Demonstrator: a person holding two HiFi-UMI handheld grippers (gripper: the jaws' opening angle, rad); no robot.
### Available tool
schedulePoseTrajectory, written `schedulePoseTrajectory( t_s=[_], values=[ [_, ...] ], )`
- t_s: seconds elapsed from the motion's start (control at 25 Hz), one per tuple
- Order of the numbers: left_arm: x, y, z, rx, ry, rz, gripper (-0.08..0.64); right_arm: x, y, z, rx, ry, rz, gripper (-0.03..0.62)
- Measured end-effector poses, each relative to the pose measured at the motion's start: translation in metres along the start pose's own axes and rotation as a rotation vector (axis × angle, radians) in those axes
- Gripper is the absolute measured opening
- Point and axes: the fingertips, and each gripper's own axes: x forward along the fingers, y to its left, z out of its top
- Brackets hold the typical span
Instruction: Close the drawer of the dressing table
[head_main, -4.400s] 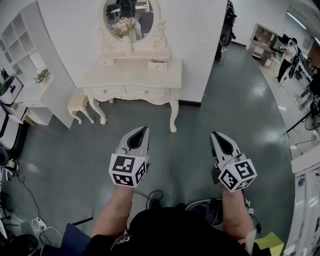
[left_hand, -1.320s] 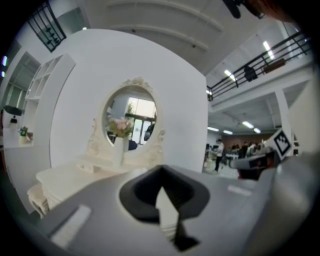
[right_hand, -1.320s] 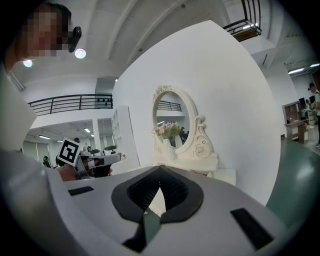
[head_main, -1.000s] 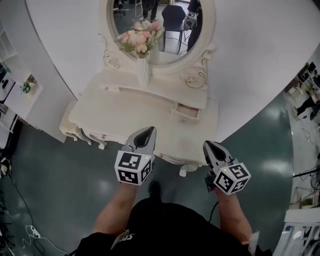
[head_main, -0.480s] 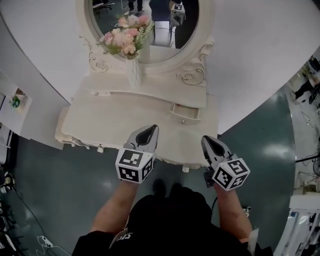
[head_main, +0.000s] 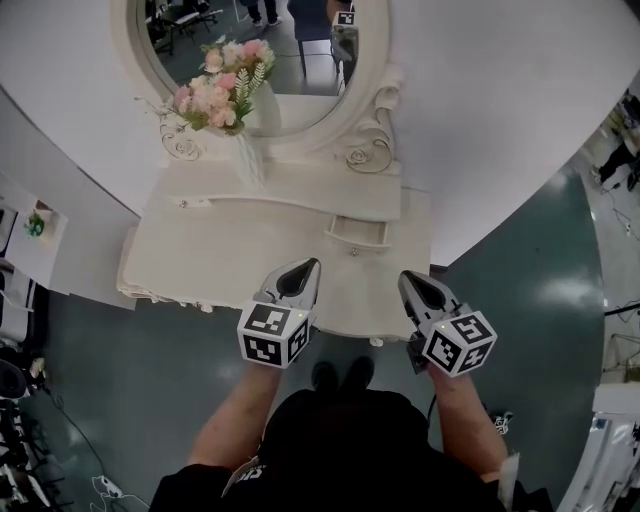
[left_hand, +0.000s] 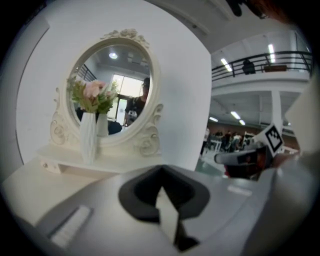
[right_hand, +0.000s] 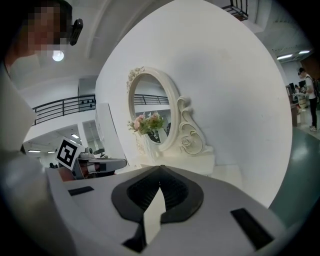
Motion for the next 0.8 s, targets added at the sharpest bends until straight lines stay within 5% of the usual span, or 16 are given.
schedulePoseTrajectory(
  t_s=[0.4, 0.8],
  values=[
    [0.032, -0.02, -0.004, -0.006, 0.03, 0.061, 0.011, -0.001, -0.032, 0.008, -0.003, -0.007, 0.069, -0.006],
    [0.073, -0.016, -0.034, -0.038, 0.093, 0.024, 0.054, 0.014, -0.053, -0.001, 0.02, 0.045, 0.038, -0.006]
  ],
)
